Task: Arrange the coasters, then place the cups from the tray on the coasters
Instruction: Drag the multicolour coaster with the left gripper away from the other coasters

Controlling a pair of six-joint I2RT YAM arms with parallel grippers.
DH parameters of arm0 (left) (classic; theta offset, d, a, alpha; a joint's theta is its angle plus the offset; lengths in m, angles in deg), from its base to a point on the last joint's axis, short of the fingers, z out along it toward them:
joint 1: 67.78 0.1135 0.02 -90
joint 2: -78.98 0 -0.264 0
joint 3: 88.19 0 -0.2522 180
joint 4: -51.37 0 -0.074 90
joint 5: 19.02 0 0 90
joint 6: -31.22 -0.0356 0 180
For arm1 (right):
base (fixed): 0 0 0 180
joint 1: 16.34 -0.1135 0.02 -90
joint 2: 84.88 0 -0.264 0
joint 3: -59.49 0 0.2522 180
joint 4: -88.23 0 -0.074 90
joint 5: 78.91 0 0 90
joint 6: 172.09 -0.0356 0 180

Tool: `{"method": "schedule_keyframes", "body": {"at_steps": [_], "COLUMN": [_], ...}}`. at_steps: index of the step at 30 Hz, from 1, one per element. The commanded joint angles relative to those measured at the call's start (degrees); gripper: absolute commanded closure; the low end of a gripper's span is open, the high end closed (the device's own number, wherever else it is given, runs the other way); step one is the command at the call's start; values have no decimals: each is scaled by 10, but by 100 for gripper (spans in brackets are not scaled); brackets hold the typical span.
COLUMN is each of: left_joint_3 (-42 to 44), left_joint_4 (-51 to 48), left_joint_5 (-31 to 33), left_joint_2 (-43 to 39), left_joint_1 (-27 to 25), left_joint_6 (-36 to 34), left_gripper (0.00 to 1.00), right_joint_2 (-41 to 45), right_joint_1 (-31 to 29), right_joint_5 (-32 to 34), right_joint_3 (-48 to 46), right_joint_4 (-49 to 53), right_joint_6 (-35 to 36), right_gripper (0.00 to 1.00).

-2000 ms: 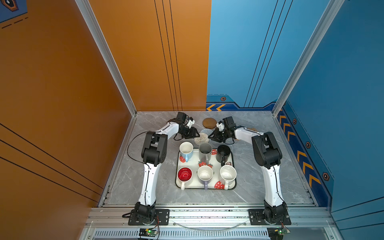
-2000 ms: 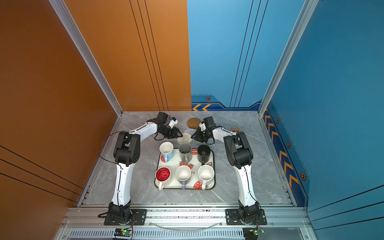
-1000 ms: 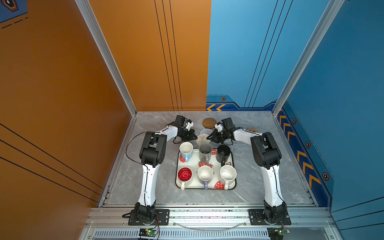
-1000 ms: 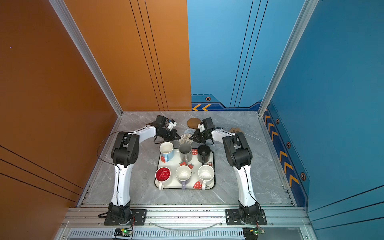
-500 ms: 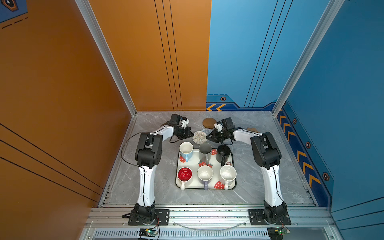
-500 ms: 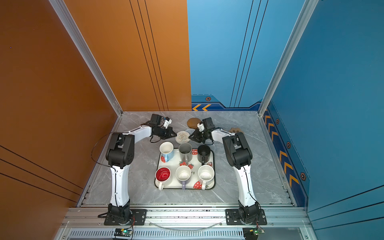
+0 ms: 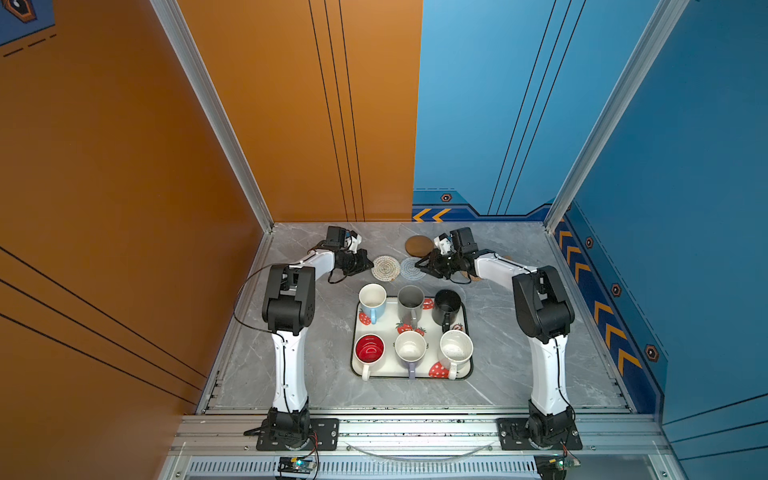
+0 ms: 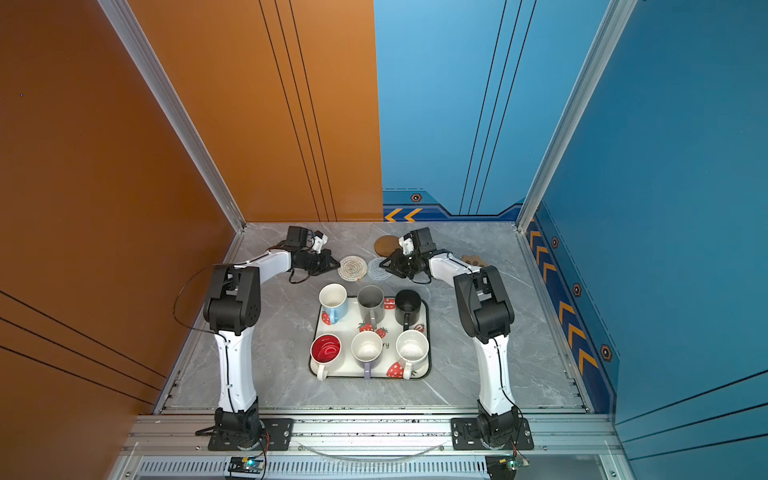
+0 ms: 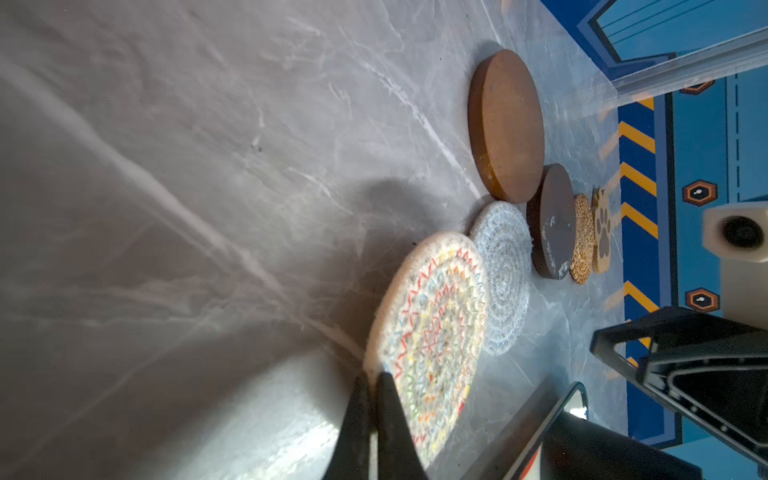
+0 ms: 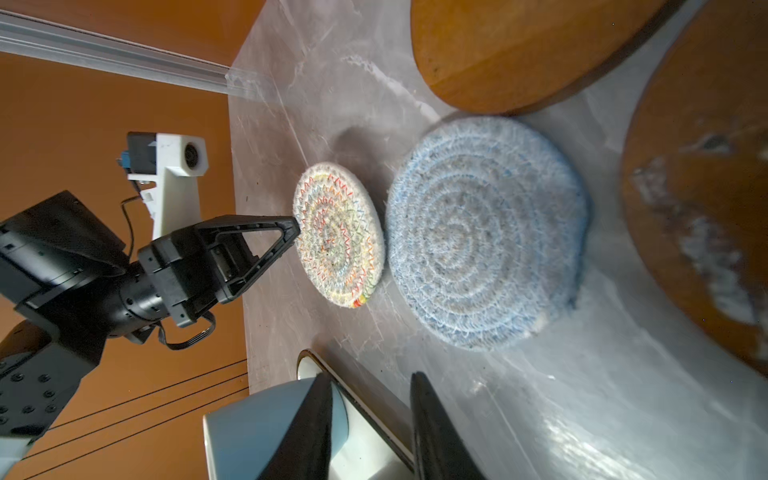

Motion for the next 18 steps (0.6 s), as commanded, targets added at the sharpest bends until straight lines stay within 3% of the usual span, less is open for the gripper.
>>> {"method": "schedule_keyframes", "body": {"at_steps": [1,18], "left_joint_3": [1,-7], "left_joint_4": [6,-2], "left_joint_5": [12,29], "left_joint_2": [-11,7], "left_joint_1": [22,74], "left_joint_6": [10,16], "left_gripper": [100,100], "right_joint_2": [27,62], "right_joint_1": [7,22], "right_joint_5": [-2,0], "right_joint_3": [-10,-39], "right_joint_4": [1,1], "right_joint_6": [-9,-5], "right_gripper": [69,69]}}
